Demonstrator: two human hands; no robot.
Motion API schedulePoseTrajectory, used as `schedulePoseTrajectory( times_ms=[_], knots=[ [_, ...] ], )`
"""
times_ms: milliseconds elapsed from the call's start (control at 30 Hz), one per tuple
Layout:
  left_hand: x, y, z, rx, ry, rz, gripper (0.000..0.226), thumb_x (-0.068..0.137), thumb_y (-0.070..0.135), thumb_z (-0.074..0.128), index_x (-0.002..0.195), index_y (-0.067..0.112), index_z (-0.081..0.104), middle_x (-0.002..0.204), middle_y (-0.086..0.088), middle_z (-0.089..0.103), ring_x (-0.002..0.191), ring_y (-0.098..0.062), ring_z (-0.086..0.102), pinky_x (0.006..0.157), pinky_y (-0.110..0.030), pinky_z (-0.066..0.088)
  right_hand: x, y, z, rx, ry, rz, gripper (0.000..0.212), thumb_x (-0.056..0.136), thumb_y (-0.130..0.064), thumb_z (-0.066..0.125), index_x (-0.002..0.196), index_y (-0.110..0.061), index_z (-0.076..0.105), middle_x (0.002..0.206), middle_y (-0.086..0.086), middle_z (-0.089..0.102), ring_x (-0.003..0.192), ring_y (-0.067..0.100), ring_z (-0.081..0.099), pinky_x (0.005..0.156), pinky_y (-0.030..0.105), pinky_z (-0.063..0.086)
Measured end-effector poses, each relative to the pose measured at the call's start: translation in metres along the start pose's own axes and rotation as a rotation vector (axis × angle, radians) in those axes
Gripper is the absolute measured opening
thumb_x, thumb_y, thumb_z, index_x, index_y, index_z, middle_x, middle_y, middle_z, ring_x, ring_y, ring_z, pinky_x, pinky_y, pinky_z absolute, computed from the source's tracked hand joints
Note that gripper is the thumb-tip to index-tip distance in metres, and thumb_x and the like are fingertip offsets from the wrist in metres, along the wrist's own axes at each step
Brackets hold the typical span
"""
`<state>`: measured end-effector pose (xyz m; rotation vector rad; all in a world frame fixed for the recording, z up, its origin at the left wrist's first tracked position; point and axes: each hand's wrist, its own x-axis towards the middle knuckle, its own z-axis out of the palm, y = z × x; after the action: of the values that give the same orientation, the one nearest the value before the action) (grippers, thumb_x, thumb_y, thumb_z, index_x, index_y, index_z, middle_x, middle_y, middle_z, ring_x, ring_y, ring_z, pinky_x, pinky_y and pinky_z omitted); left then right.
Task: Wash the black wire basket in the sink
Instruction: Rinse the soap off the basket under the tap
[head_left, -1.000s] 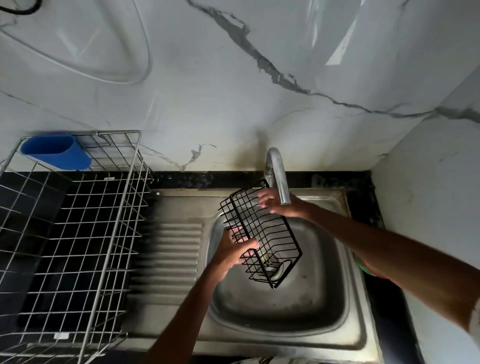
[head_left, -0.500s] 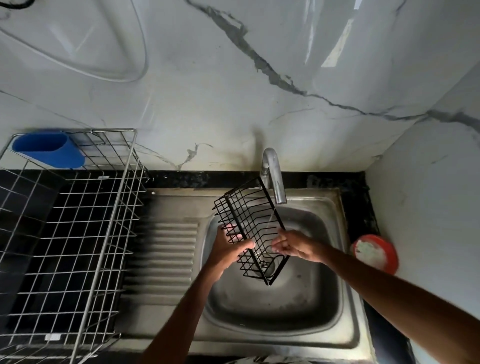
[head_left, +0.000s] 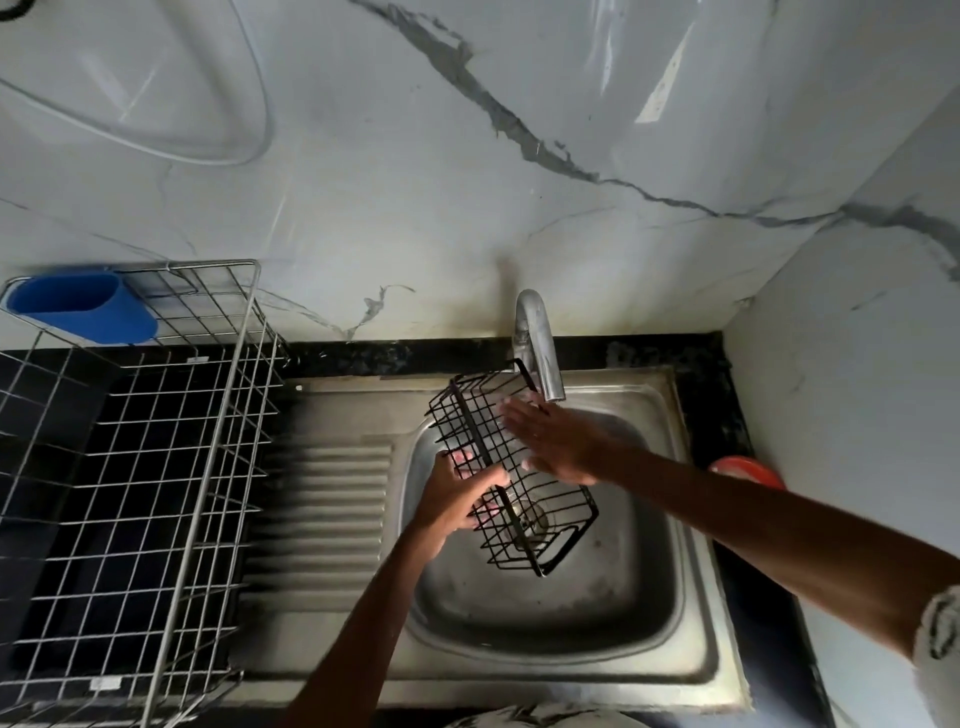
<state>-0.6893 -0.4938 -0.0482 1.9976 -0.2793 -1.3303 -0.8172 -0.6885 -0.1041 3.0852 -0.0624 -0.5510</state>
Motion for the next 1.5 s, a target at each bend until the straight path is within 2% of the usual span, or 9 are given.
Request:
schedulePoseTrajectory(
  times_ms=[300, 467, 567, 700, 867, 1033, 1200, 1367, 1500],
  knots=[
    [0.007, 0.001, -0.003, -0.079, -0.03, -0.012, 0.068, 0.079, 0.034, 0.083, 0.131, 0.021, 0.041, 0.116, -0.002, 0.058, 0.093, -0.014, 0.063, 0.086, -0.043, 0.06, -0.072, -0.054, 0.024, 0.462, -0.195, 0.04, 0.056, 0.111, -0.045, 0.015, 0.146, -0.015, 0.046, 0.157, 0.006, 0.04, 0.148, 0.026, 0.027, 0.12, 0.025, -0.003],
    [0.018, -0.022, -0.001, -0.157, -0.099, -0.022, 0.096, 0.053, 0.062, 0.08, 0.136, 0.022, 0.051, 0.136, -0.012, 0.063, 0.111, -0.034, 0.07, 0.095, -0.059, 0.058, -0.066, -0.057, 0.028, 0.917, -0.033, 0.257, 0.059, 0.104, -0.059, 0.036, 0.115, -0.013, 0.072, 0.114, 0.009, 0.074, 0.108, 0.018, 0.068, 0.103, 0.039, 0.05],
    [0.013, -0.019, 0.009, -0.158, -0.158, -0.059, 0.069, 0.063, 0.044, 0.071, 0.121, 0.008, 0.058, 0.133, -0.012, 0.065, 0.114, -0.044, 0.069, 0.101, -0.066, 0.051, -0.05, -0.06, 0.023, 0.907, 0.244, 0.33, 0.051, 0.106, -0.039, 0.045, 0.15, -0.014, 0.044, 0.159, 0.007, 0.039, 0.148, 0.016, 0.033, 0.122, 0.04, 0.031],
    [0.032, -0.028, 0.025, -0.166, -0.171, -0.104, 0.058, 0.061, 0.036, 0.061, 0.112, 0.008, 0.065, 0.143, -0.009, 0.057, 0.122, -0.045, 0.06, 0.103, -0.066, 0.049, -0.027, -0.066, 0.024, 0.665, 0.117, 0.44, 0.085, 0.102, -0.062, 0.018, 0.159, -0.007, -0.01, 0.164, 0.011, -0.024, 0.152, 0.024, -0.022, 0.125, 0.039, -0.006],
    [0.025, -0.003, 0.041, -0.2, -0.243, -0.128, 0.059, 0.068, 0.039, 0.051, 0.114, 0.004, 0.065, 0.133, -0.012, 0.061, 0.12, -0.042, 0.06, 0.09, -0.053, 0.056, -0.008, -0.065, 0.036, 0.616, 0.153, 0.656, 0.088, 0.095, -0.067, 0.002, 0.16, -0.008, -0.008, 0.166, 0.014, -0.02, 0.153, 0.031, -0.021, 0.126, 0.049, -0.002],
    [0.033, -0.001, 0.037, -0.243, -0.188, -0.128, 0.05, 0.059, 0.028, 0.051, 0.103, 0.005, 0.06, 0.117, -0.014, 0.068, 0.099, -0.032, 0.065, 0.09, -0.054, 0.057, -0.008, -0.068, 0.048, 0.472, 0.156, 0.325, 0.07, 0.106, -0.046, 0.021, 0.16, -0.016, -0.012, 0.168, 0.006, -0.019, 0.154, 0.027, -0.017, 0.126, 0.053, 0.004],
    [0.034, 0.005, 0.042, -0.276, -0.19, -0.093, 0.057, 0.065, 0.033, 0.052, 0.115, 0.012, 0.069, 0.127, -0.014, 0.065, 0.11, -0.035, 0.067, 0.086, -0.05, 0.058, 0.012, -0.06, 0.04, 0.545, 0.19, 0.734, 0.079, 0.102, -0.06, 0.011, 0.159, -0.006, 0.007, 0.166, 0.017, -0.001, 0.154, 0.038, -0.006, 0.124, 0.057, 0.009],
    [0.04, 0.003, 0.032, -0.278, -0.111, -0.116, 0.031, 0.078, 0.027, 0.048, 0.097, 0.012, 0.066, 0.113, -0.013, 0.065, 0.104, -0.037, 0.067, 0.089, -0.054, 0.059, 0.021, -0.064, 0.046, 0.307, 0.193, 0.337, 0.066, 0.105, -0.047, 0.019, 0.162, -0.016, 0.003, 0.169, 0.01, -0.005, 0.156, 0.033, -0.001, 0.122, 0.06, 0.014],
    [0.044, 0.004, 0.032, -0.259, -0.11, -0.096, 0.045, 0.088, 0.021, 0.045, 0.123, 0.004, 0.069, 0.121, -0.009, 0.071, 0.095, -0.032, 0.076, 0.085, -0.044, 0.058, 0.021, -0.044, 0.046, 0.494, 0.257, 0.657, 0.066, 0.107, -0.054, 0.021, 0.159, -0.013, 0.015, 0.169, 0.014, 0.006, 0.156, 0.031, 0.008, 0.123, 0.055, 0.017]
  ],
)
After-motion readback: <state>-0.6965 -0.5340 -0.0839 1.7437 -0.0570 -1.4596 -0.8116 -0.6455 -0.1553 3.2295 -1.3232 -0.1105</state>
